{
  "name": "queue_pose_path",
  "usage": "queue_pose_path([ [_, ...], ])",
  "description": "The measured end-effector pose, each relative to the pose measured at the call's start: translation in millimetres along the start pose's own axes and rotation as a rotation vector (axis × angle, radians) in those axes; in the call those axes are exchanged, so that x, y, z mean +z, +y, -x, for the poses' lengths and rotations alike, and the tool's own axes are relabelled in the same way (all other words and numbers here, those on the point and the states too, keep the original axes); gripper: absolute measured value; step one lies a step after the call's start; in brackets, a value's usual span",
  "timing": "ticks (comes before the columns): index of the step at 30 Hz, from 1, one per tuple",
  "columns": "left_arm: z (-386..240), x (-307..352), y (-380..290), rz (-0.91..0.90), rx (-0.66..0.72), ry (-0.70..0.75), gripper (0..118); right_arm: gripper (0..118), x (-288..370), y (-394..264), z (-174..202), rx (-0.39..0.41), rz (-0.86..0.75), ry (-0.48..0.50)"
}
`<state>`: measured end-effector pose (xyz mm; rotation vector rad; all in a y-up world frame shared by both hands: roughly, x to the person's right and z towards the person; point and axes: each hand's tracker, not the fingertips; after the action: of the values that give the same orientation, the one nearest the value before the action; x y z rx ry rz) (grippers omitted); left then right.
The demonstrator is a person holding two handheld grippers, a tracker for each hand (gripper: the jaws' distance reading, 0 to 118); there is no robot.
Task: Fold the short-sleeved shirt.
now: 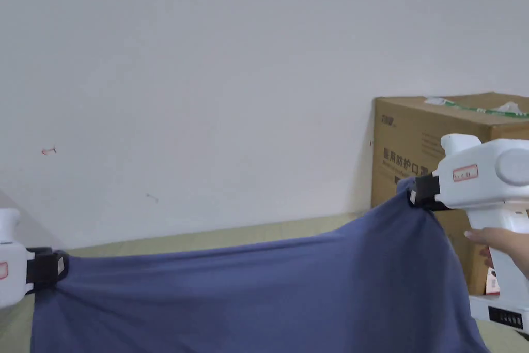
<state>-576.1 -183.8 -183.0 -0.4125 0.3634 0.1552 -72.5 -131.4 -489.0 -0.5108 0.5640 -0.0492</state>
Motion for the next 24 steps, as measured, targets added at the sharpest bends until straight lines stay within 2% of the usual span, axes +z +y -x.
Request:
queue_pose_path([
  [9,15.0,-43.4,96.0,-0.072,0.078,0.056,3,1,-32.6,108.2,42.3,0.051,-0.114,-0.017],
  [15,27.1,-101.1,143.6,-0.147,0.140,0.100,3,1,-82.6,168.1,63.6,0.082,-0.179,-0.052],
  [18,31.9,-133.8,165.5,-0.177,0.181,0.105,3,1,-107.4,195.7,76.9,0.130,-0.237,-0.083],
  [24,40.5,-198.6,199.0,-0.236,0.233,0.103,3,1,-162.2,241.7,86.6,0.132,-0.315,-0.114],
])
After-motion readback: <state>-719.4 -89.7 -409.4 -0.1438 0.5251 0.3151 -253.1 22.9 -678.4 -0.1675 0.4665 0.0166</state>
